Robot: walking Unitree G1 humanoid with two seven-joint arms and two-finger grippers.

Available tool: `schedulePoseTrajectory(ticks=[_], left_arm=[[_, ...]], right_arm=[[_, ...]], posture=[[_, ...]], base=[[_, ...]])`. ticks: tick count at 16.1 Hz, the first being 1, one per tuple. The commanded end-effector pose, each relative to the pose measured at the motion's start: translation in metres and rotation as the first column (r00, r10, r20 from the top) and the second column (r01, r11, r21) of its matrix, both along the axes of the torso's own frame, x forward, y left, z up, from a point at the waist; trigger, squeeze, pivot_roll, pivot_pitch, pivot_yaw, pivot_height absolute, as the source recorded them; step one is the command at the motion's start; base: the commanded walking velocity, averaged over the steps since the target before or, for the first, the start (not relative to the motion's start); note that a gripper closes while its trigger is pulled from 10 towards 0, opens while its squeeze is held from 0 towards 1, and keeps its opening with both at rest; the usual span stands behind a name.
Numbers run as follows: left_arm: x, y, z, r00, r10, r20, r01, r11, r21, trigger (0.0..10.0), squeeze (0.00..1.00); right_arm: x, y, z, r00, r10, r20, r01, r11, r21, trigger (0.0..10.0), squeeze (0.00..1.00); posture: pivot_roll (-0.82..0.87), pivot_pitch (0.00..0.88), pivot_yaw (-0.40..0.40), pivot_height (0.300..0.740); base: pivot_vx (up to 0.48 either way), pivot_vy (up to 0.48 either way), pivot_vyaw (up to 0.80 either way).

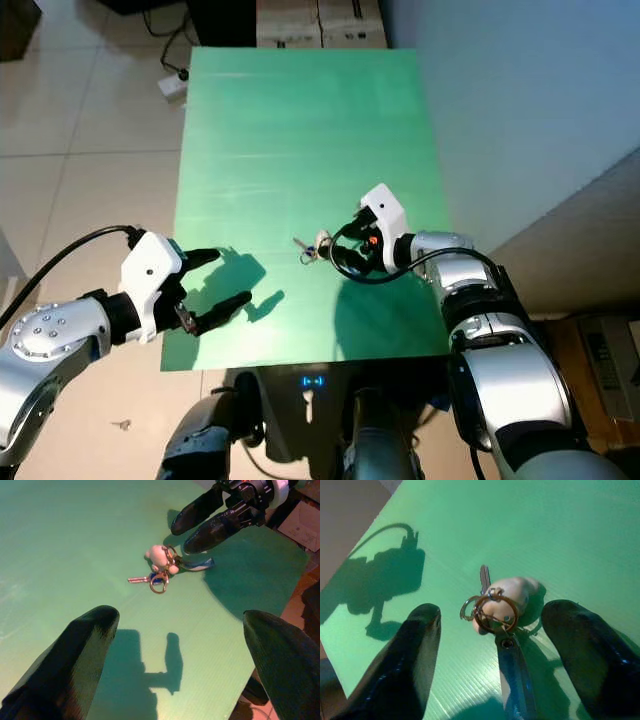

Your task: Hang keys on a hook

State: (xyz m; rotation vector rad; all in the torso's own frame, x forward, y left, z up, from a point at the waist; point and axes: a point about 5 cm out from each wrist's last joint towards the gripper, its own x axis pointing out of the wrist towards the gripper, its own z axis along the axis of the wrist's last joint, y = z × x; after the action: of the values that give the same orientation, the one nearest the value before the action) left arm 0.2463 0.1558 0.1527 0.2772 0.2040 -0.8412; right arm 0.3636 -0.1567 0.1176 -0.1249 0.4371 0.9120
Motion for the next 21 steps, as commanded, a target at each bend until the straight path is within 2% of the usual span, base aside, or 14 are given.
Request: schedulePoseTrajectory(ticks=[1, 3, 4, 5, 11, 15, 17, 19, 21], left_arm=[[-0.005, 0.000, 0.001, 1.000, -0.011, -0.004, 0.011, 1.000, 0.005, 10.0, 0.00], [-0.005, 0.000, 0.002, 1.000, -0.015, -0.005, 0.015, 1.000, 0.005, 10.0, 0.00], [-0.005, 0.000, 0.001, 1.000, -0.017, -0.005, 0.017, 1.000, 0.005, 10.0, 0.00], [-0.005, 0.000, 0.001, 1.000, -0.018, -0.004, 0.018, 1.000, 0.007, 10.0, 0.00], [-0.006, -0.002, 0.001, 1.000, -0.027, -0.008, 0.027, 1.000, 0.008, 10.0, 0.00], [-0.004, 0.001, 0.002, 1.000, -0.022, -0.005, 0.022, 1.000, 0.010, 10.0, 0.00], [-0.004, 0.001, 0.002, 1.000, -0.023, -0.003, 0.023, 1.000, 0.011, 10.0, 0.00], [-0.005, 0.000, 0.002, 1.000, -0.025, -0.004, 0.025, 1.000, 0.012, 10.0, 0.00], [-0.006, -0.001, 0.002, 1.000, -0.030, -0.007, 0.031, 0.999, 0.012, 10.0, 0.00]], right_arm=[[-0.004, 0.001, -0.011, 1.000, 0.014, -0.024, -0.015, 0.998, -0.063, 10.0, 1.00], [-0.004, 0.002, -0.015, 1.000, -0.004, -0.002, 0.004, 0.994, -0.109, 10.0, 1.00], [-0.003, 0.004, -0.015, 1.000, -0.023, 0.014, 0.024, 0.994, -0.108, 10.0, 0.41], [-0.003, 0.006, -0.015, 1.000, -0.023, 0.012, 0.025, 0.995, -0.094, 10.0, 0.00], [0.001, 0.013, -0.017, 0.993, -0.078, 0.084, 0.087, 0.990, -0.113, 10.0, 0.00], [0.001, 0.017, -0.018, 0.993, -0.082, 0.079, 0.091, 0.989, -0.115, 10.0, 0.00], [0.001, 0.020, -0.018, 0.994, -0.068, 0.080, 0.077, 0.991, -0.114, 9.4, 0.00], [0.001, 0.023, -0.018, 0.995, -0.063, 0.081, 0.072, 0.991, -0.113, 9.8, 0.00], [-0.001, 0.026, -0.022, 0.996, -0.054, 0.073, 0.063, 0.990, -0.129, 9.3, 0.00]], posture=[[0.01, 0.390, 0.015, 0.740], [0.01, 0.390, 0.014, 0.740], [0.01, 0.386, 0.013, 0.740], [0.01, 0.386, 0.013, 0.740], [0.01, 0.373, 0.022, 0.740], [0.02, 0.369, 0.019, 0.740], [0.02, 0.371, 0.018, 0.740], [0.02, 0.370, 0.017, 0.740], [0.02, 0.369, 0.016, 0.740]], base=[[0.000, 0.000, 0.00], [0.000, 0.000, 0.00], [0.000, 0.000, 0.00], [0.000, 0.000, 0.00], [0.000, 0.000, 0.00], [0.000, 0.000, 0.00], [0.000, 0.000, 0.00], [0.000, 0.000, 0.00], [0.000, 0.000, 0.00]])
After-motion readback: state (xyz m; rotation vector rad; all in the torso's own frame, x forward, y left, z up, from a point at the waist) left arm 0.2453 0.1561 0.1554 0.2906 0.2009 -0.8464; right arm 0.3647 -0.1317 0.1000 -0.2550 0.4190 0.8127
